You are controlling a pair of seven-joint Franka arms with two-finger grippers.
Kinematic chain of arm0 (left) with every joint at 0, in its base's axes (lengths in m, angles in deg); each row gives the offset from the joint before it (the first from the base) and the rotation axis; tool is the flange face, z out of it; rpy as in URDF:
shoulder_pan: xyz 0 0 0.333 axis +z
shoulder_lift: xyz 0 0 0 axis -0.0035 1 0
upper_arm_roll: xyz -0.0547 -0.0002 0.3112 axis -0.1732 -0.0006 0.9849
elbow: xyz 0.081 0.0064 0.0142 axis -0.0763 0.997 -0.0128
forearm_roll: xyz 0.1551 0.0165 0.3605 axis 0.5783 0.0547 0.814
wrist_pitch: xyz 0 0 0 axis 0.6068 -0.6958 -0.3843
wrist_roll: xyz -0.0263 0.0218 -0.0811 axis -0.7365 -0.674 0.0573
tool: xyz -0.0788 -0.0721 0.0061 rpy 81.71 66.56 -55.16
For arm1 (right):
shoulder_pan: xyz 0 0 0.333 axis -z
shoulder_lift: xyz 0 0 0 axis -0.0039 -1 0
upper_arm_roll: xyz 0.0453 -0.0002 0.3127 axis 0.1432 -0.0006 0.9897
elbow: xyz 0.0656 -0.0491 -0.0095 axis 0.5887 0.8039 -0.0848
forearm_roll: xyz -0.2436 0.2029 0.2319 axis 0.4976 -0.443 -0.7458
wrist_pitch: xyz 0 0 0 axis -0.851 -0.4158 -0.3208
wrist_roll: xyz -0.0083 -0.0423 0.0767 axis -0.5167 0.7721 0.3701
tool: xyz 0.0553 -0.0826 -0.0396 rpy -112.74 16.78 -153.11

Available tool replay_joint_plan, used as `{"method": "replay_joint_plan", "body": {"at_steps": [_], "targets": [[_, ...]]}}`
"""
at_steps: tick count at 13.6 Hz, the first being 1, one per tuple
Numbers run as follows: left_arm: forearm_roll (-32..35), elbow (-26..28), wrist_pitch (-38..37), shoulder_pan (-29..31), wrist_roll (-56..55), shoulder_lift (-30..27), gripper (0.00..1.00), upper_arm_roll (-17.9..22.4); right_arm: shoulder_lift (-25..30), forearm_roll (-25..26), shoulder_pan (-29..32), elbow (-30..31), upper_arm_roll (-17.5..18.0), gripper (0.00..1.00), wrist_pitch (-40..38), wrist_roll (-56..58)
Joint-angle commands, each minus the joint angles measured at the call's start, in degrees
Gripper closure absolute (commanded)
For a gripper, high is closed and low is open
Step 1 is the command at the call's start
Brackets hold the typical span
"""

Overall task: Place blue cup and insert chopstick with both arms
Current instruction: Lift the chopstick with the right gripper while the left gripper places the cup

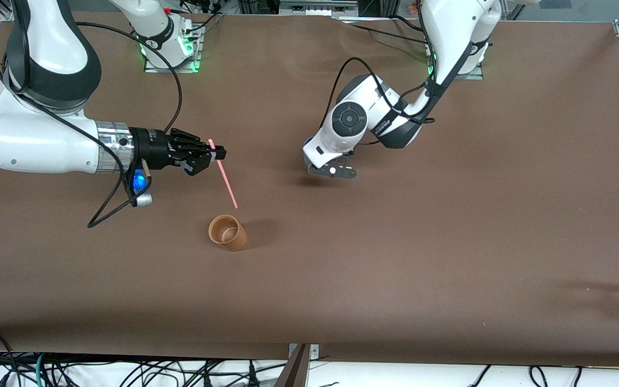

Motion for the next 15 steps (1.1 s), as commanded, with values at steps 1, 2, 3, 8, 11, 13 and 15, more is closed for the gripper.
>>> {"method": "replay_joint_plan", "body": {"at_steps": [1,2,3,8,11,13,15], "targets": [[2.9,-1.8,-0.8,-0.6,-1.3,0.5,0.68,0.1,-0.7,-1.1,-0.9,-0.8,0.1,0.97,0.3,-1.1],[2.8,-1.7,-0.9,-0.5,-2.1,0.2,0.02,0.1,-0.7,-1.2,-1.2,-0.7,0.1,0.97,0.9,-1.2],[2.8,-2.0,-1.4,-0.5,-2.8,-0.2,0.00,0.0,-0.9,-1.2,-1.4,-0.7,0.1,0.97,1.3,-1.2],[2.5,-7.5,-17.8,3.2,-1.4,-6.7,0.00,-0.3,-1.4,-1.4,-3.0,-0.7,0.1,0.97,2.8,-3.5],[1.7,-14.4,-29.1,7.3,4.2,-9.9,0.00,-0.4,-1.3,-2.3,-5.3,-0.7,0.1,0.97,4.1,-7.0],[1.8,-15.6,-32.2,10.4,7.5,-13.2,0.00,-0.2,-1.4,-4.3,-7.0,-0.6,0.1,0.97,5.2,-10.3],[1.6,-15.9,-33.5,15.7,11.5,-15.7,0.00,-0.6,-1.4,-5.3,-10.0,-0.3,0.1,0.97,7.5,-14.1]]}}
